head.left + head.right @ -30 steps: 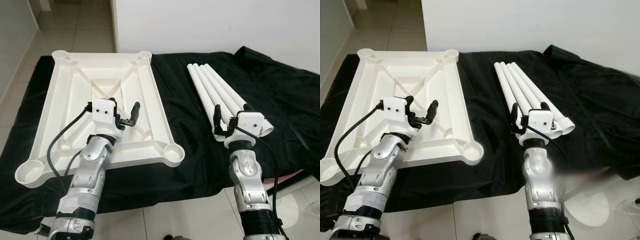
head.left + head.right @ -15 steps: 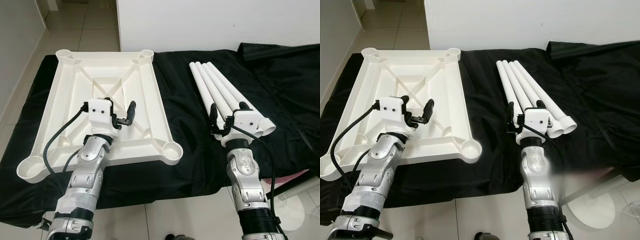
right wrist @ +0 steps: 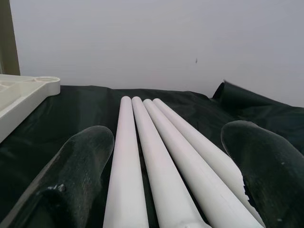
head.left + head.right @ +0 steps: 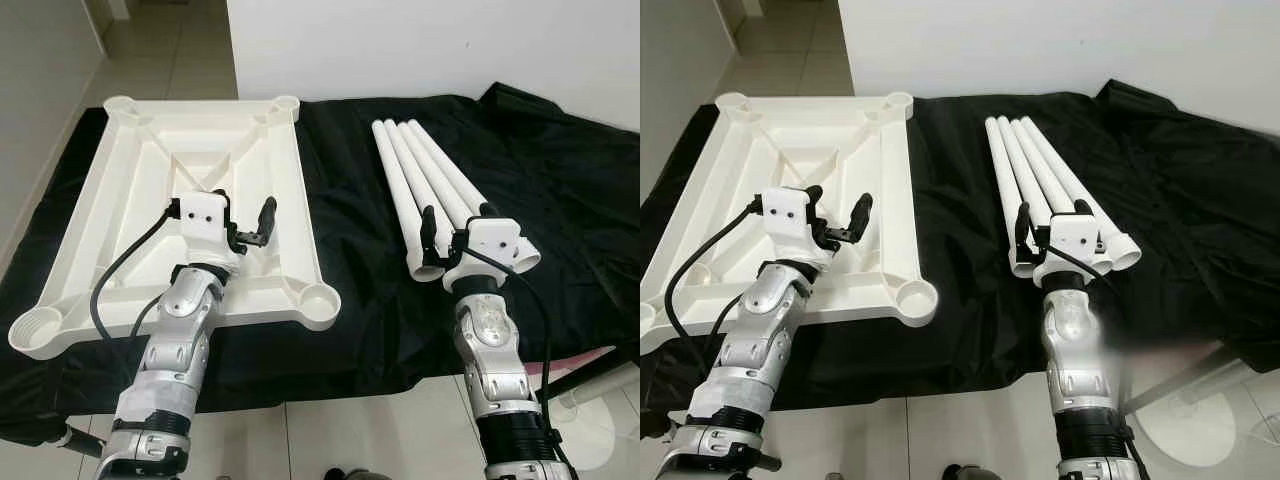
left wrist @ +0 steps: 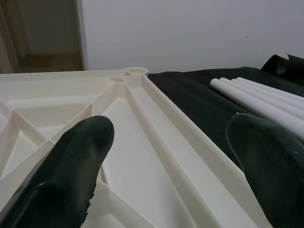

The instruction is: Building children table

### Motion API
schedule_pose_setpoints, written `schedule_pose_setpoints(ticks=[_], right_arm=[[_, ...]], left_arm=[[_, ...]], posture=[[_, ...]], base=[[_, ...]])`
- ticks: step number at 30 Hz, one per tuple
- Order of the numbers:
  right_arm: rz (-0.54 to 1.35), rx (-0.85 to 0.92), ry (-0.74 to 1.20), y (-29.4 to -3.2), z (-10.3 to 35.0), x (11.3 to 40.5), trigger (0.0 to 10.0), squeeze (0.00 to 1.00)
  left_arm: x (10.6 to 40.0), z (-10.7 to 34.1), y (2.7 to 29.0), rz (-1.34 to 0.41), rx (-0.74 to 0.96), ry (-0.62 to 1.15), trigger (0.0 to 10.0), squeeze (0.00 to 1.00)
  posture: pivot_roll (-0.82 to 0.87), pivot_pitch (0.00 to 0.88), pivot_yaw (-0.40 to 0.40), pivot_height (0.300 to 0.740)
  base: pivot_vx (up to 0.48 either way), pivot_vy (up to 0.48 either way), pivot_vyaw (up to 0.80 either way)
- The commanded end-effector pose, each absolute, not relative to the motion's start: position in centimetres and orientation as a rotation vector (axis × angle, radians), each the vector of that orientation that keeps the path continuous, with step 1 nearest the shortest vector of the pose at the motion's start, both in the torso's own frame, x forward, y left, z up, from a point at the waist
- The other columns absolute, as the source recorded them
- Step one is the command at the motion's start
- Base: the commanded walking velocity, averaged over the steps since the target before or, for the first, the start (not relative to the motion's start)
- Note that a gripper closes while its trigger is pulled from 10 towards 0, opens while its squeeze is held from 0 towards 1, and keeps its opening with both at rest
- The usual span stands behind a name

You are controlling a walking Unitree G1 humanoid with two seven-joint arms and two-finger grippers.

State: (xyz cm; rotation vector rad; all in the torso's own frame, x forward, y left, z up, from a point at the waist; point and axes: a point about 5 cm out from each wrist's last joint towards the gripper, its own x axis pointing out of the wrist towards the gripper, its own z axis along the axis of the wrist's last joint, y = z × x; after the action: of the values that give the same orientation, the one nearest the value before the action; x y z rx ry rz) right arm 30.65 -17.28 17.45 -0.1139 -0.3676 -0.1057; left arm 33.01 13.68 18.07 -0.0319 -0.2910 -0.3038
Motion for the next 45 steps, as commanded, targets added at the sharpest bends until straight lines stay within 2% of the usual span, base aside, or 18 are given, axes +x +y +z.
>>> schedule_pose_setpoints(ticks=[1, 13, 21, 45], right_arm=[[-0.109, -0.102, -0.338, -17.32, 17.03, 30.83, 10.0, 0.0], [-0.111, -0.113, -0.323, -17.45, 16.98, 31.04, 10.0, 0.0], [-0.114, -0.127, -0.312, -17.58, 16.88, 31.01, 10.0, 0.0], [-0.105, -0.104, -0.306, -17.06, 16.88, 31.04, 10.0, 0.0]], left_arm=[[33.19, 17.93, 13.91, -0.273, -0.021, -0.287, 10.0, 0.0], [33.45, 17.96, 14.07, -0.271, 0.0, -0.281, 10.0, 0.0], [33.51, 17.86, 14.03, -0.271, -0.014, -0.273, 10.0, 0.0], [33.78, 17.52, 14.64, -0.205, -0.028, -0.253, 10.0, 0.0]], posture=[[-0.06, 0.076, -0.007, 0.74], [-0.06, 0.075, -0.008, 0.74], [-0.06, 0.078, -0.01, 0.74], [-0.07, 0.086, -0.014, 0.74]], base=[[0.0, 0.0, 0.0], [0.0, 0.0, 0.0], [0.0, -0.459, 0.0], [0.0, 0.0, 0.0]])
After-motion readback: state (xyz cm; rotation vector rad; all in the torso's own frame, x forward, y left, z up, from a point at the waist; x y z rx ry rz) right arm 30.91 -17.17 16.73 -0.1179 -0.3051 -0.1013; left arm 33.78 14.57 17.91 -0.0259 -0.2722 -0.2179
